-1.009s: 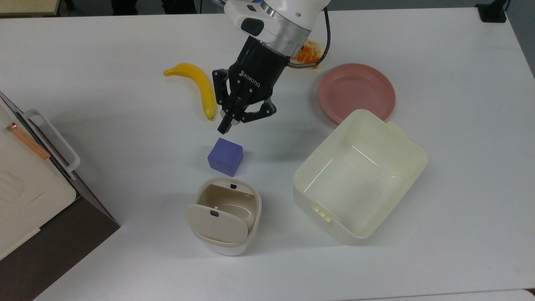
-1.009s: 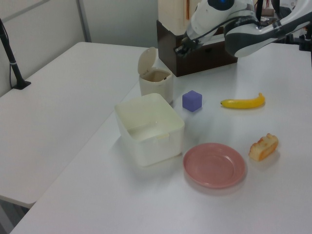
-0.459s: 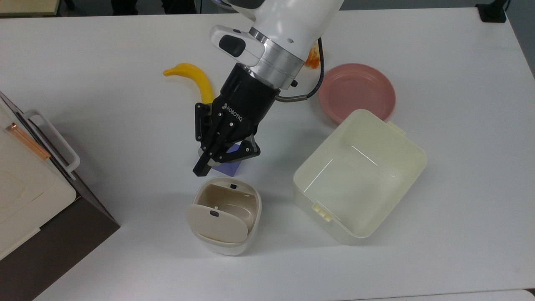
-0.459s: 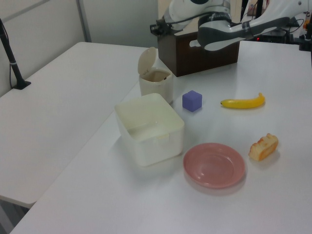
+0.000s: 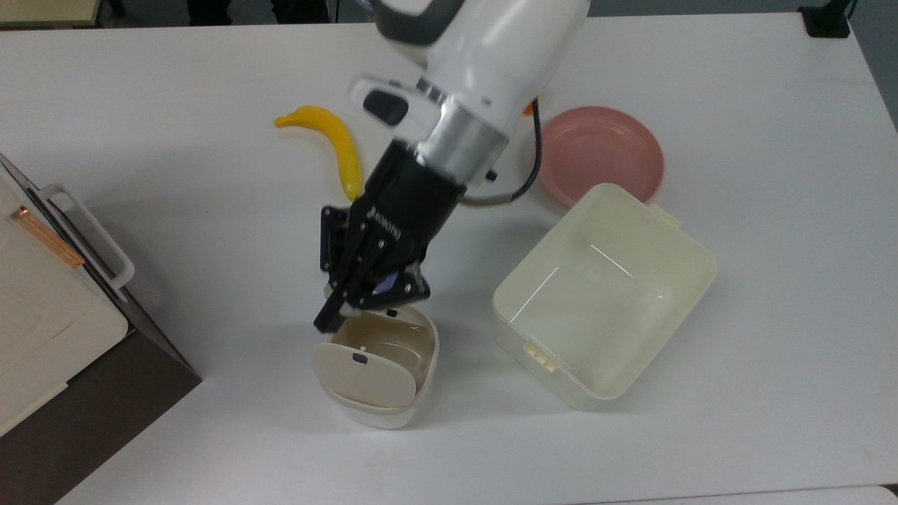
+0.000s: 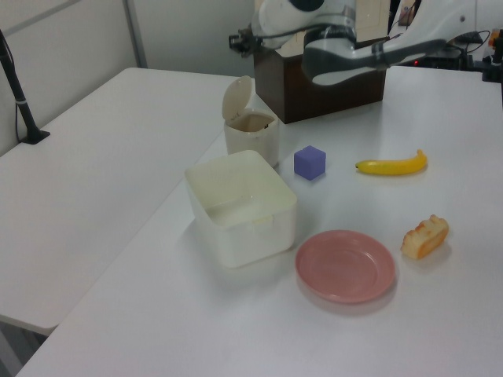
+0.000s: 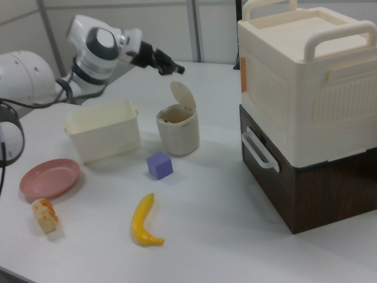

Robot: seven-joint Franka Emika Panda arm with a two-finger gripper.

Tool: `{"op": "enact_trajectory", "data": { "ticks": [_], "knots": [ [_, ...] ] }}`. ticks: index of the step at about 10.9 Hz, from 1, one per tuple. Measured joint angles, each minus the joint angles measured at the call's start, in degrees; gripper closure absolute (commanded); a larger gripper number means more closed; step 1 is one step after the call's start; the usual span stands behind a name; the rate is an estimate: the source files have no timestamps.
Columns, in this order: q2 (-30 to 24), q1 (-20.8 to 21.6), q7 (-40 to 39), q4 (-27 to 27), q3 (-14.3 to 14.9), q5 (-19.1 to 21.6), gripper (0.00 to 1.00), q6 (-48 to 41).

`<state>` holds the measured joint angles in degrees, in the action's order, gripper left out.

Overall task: Close the trash can
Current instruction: 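Push the raised lid down onto the trash can rim with the gripper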

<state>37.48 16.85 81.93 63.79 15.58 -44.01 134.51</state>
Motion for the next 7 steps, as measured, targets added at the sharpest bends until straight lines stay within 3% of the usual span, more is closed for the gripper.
{"op": "enact_trajectory", "data": {
  "ticks": [3,6,7],
  "knots": [
    [5.2,-1.3,1.1,-2.2,0.0,0.0,1.0,0.0],
    [5.6,-1.5,-0.5,-2.9,0.0,0.2,1.0,0.9],
    [5.6,-1.5,-3.2,-2.9,0.0,2.1,1.0,0.9]
  ]
}}
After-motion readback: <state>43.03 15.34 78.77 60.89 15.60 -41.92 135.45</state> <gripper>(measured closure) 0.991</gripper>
